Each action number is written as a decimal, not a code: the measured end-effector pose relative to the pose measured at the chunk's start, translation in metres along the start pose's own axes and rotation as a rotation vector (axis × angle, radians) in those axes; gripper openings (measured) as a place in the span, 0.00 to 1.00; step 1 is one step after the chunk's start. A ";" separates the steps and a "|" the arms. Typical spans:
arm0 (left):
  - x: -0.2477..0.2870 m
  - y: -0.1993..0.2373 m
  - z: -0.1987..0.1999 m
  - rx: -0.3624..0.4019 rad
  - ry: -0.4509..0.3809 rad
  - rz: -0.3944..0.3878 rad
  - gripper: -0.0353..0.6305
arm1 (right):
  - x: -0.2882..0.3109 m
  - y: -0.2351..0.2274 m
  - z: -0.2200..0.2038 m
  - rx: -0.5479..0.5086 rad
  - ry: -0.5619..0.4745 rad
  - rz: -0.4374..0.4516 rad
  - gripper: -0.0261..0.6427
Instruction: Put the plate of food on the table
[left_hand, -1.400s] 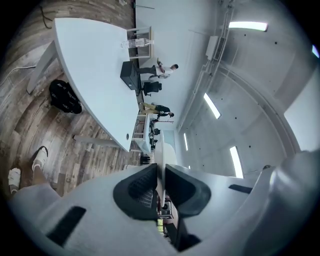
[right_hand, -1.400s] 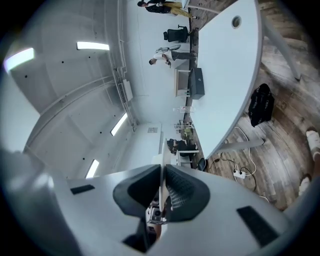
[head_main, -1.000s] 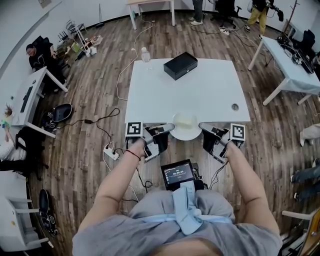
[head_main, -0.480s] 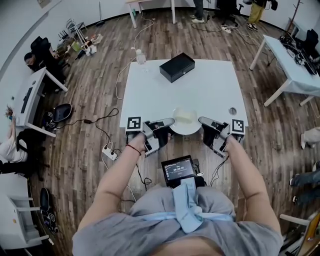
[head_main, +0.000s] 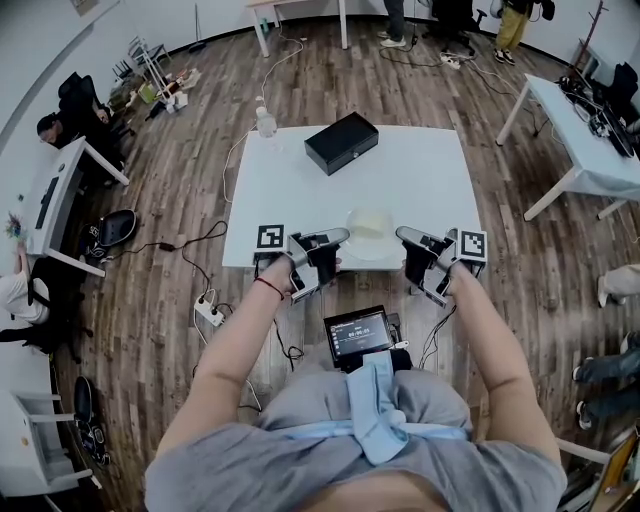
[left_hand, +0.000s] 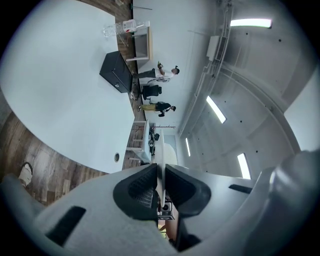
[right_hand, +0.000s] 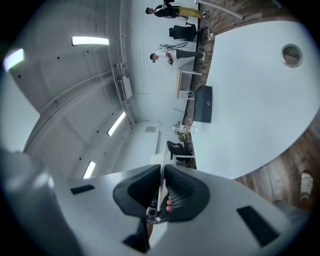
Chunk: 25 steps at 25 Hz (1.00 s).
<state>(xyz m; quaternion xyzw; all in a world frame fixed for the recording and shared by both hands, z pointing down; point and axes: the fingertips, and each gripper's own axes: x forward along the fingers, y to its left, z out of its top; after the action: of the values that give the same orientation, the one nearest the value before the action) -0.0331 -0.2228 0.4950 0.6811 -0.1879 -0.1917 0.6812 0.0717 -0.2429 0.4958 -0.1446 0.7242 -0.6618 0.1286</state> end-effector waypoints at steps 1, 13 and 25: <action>0.006 0.000 0.005 -0.001 0.002 0.000 0.10 | 0.000 -0.002 0.008 -0.009 -0.004 -0.008 0.10; 0.043 0.043 0.032 -0.012 0.085 -0.006 0.10 | -0.003 -0.044 0.043 -0.027 -0.097 -0.045 0.10; 0.092 0.062 0.118 -0.047 0.152 -0.007 0.10 | 0.033 -0.070 0.126 -0.008 -0.166 -0.083 0.10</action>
<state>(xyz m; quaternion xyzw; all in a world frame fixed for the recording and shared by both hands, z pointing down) -0.0151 -0.3714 0.5563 0.6780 -0.1289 -0.1462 0.7087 0.0912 -0.3773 0.5539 -0.2291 0.7073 -0.6493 0.1601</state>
